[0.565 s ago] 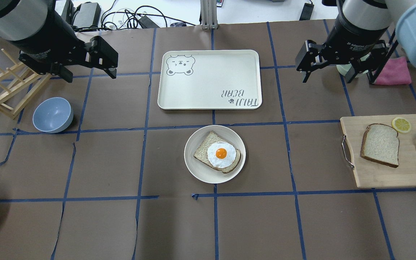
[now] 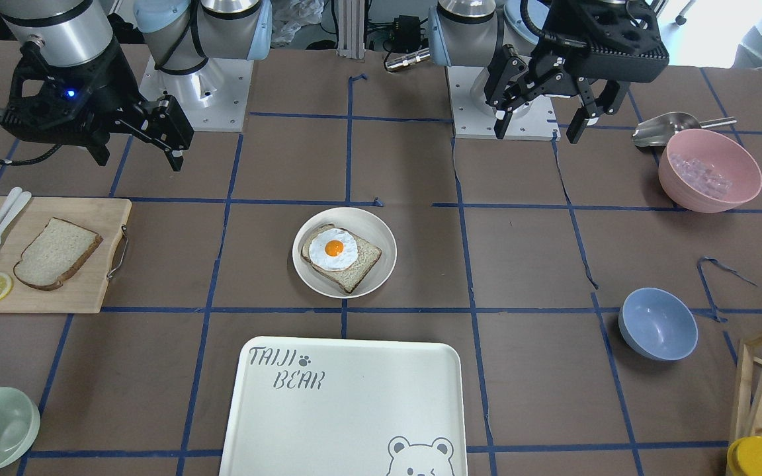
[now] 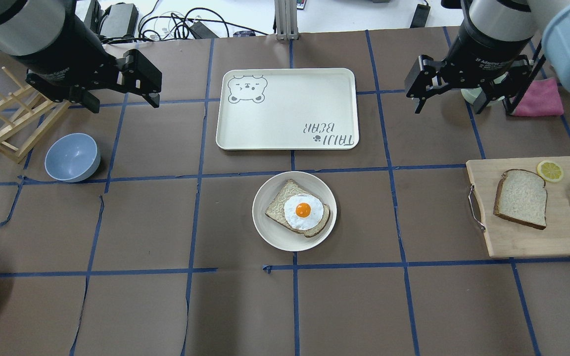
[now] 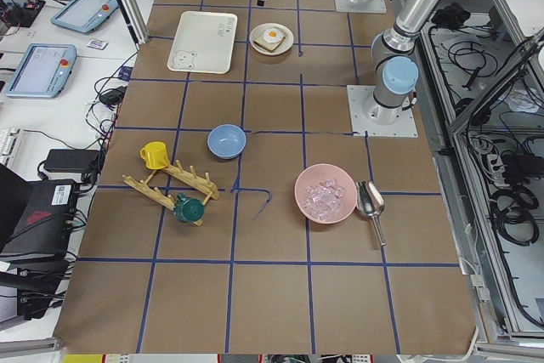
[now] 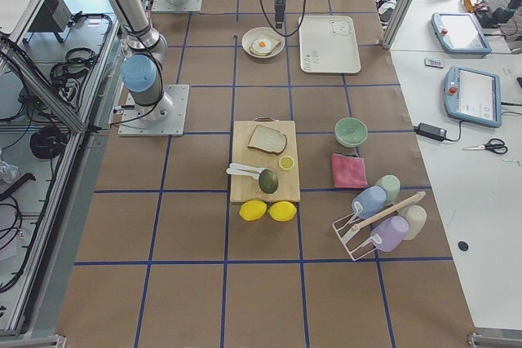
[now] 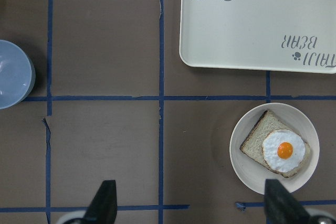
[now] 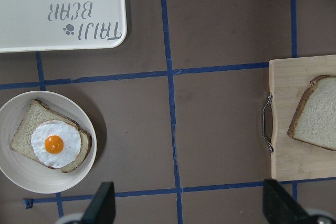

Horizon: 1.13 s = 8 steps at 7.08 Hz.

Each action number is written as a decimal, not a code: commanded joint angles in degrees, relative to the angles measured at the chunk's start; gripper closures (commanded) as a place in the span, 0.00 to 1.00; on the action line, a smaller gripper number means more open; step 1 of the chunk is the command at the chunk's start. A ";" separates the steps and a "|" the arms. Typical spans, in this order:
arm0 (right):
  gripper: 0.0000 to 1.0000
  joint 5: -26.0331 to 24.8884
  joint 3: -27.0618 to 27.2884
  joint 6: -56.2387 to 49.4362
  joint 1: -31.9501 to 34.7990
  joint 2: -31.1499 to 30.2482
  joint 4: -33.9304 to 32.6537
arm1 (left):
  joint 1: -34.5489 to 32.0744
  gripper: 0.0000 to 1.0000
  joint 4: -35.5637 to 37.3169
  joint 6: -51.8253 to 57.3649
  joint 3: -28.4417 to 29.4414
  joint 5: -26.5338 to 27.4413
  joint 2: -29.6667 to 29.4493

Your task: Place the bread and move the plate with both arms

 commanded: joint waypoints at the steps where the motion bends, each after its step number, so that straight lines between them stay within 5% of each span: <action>1: 0.00 0.02 -0.16 0.00 -0.01 -0.17 0.00 | 0.07 0.00 0.01 0.00 0.00 -0.10 0.00; 8: 0.00 0.72 -0.25 0.00 -0.01 -0.26 0.00 | 0.07 0.00 0.01 0.00 0.00 -0.01 -0.09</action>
